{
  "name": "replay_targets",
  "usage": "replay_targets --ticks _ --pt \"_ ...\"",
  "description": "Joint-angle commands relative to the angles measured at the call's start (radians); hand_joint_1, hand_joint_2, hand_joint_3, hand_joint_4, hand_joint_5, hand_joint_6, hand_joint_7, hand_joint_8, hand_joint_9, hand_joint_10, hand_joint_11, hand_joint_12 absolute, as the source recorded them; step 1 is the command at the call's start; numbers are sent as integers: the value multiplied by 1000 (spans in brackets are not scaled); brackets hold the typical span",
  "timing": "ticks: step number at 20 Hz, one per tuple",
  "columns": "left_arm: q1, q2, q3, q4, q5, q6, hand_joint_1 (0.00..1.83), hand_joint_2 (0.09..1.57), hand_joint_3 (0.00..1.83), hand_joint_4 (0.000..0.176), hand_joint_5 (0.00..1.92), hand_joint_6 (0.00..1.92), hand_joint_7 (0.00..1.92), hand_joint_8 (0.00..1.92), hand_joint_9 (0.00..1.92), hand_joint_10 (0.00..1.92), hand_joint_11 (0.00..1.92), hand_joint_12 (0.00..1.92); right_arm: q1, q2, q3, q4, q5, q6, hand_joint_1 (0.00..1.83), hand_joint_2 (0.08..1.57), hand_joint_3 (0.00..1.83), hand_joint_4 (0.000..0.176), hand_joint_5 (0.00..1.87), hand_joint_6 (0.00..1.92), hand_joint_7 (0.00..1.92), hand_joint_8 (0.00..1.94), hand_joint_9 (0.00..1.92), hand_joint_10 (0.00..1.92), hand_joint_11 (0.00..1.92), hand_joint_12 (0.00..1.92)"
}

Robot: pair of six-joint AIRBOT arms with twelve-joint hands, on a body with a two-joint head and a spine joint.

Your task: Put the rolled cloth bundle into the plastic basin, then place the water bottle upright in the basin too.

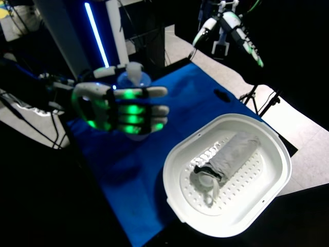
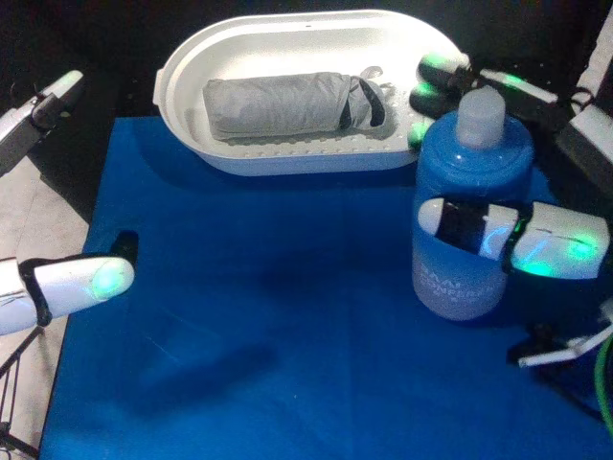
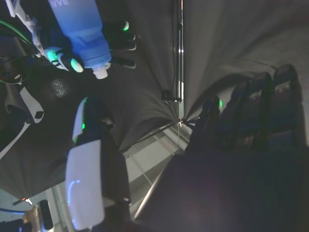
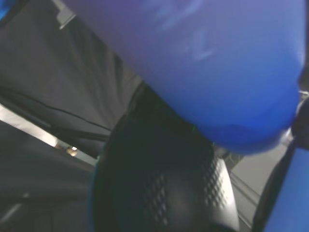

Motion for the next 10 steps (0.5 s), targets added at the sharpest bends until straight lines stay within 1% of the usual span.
replay_targets --ticks 1,2,3,4,5,6,7,9,10 --pt "-8 -6 3 8 -129 -9 542 849 0 176 15 4 35 6 0 0 0 0 9 0 2 -24 76 9 1157 1164 2 0 874 1087 982 1238 1122 1491 1101 1739" --pt "-7 -8 3 8 -129 -11 537 845 0 176 14 3 36 6 0 0 0 0 9 9 3 -28 74 9 1142 1150 0 0 913 1077 1042 1183 1171 1562 1167 1811" --pt "-6 -8 3 8 -129 -12 542 842 0 176 19 5 40 6 4 1 0 0 9 14 3 -30 73 9 1145 1140 0 0 932 1047 1047 1149 1177 1564 1173 1814" --pt "-6 -9 3 8 -129 -12 544 838 0 176 20 4 39 4 15 5 0 0 9 23 4 -35 70 9 1151 1129 0 0 953 1017 1055 1048 1168 1538 1163 1810" --pt "-6 -10 3 8 -129 -12 552 830 0 176 26 5 41 4 15 4 0 0 9 29 4 -40 66 9 1247 1106 0 0 973 844 1052 1075 1078 1341 1046 1703" --pt "-6 -11 3 8 -129 -12 550 841 0 176 22 2 37 1 13 2 0 0 9 33 6 -45 62 9 1240 1103 0 0 973 876 1061 1019 1067 1255 1007 1659" --pt "-6 -12 3 8 -128 -12 554 844 1 176 26 4 41 2 7 0 0 0 9 41 9 -53 53 9 1228 1108 1 0 971 913 1035 1023 1031 1197 963 1626" --pt "-6 -13 3 8 -127 -12 556 847 2 176 33 5 46 3 0 0 0 0 9 49 16 -68 37 9 1233 1108 0 0 987 863 1023 1067 1020 1249 964 1645" --pt "-6 -14 4 8 -125 -12 556 849 3 176 37 6 47 3 0 0 0 0 14 59 22 -76 30 9 1249 1098 0 0 1004 798 1053 1056 1054 1311 1019 1658"
